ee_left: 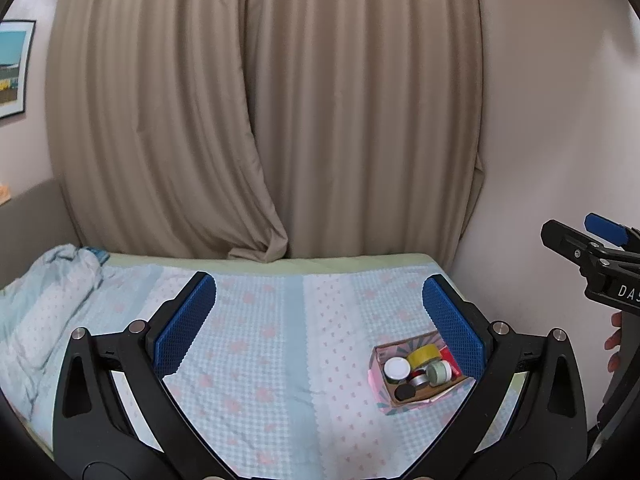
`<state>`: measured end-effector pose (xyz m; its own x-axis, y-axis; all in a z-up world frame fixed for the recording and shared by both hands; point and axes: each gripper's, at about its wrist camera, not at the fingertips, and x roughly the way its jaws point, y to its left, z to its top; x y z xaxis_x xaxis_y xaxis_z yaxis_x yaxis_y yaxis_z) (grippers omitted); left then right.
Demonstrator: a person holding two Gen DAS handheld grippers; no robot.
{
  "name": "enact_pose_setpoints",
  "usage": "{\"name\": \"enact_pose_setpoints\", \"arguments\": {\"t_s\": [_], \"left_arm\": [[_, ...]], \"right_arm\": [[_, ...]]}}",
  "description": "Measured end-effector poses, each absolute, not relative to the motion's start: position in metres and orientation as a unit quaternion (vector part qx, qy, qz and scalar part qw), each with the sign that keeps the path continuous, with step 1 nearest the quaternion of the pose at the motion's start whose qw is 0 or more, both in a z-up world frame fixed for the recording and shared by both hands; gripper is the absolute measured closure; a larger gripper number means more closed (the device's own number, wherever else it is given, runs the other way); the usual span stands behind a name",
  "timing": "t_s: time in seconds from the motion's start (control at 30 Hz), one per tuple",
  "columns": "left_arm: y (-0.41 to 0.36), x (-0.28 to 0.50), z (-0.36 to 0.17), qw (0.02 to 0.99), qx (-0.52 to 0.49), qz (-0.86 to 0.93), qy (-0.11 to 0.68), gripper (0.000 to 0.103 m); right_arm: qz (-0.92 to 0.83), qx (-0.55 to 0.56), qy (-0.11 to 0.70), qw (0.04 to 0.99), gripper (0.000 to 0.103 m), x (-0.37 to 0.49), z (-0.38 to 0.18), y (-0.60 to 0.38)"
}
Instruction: Organize rigid objects
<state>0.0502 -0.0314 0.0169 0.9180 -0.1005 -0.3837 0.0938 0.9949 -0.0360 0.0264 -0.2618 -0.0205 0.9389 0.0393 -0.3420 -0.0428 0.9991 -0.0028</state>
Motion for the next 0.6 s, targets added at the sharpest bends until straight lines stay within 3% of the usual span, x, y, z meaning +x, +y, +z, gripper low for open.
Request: {"name": "enact_pose_setpoints", "arguments": {"t_s": [0.6], "left_arm": [[-0.0272, 0.055, 0.0143, 0.986, -0.006, -0.04, 0.162, 0.0]], "right_arm": [[0.018, -0.006, 0.178, 0.984, 0.0, 0.0317, -0.0182, -0.2572]]}}
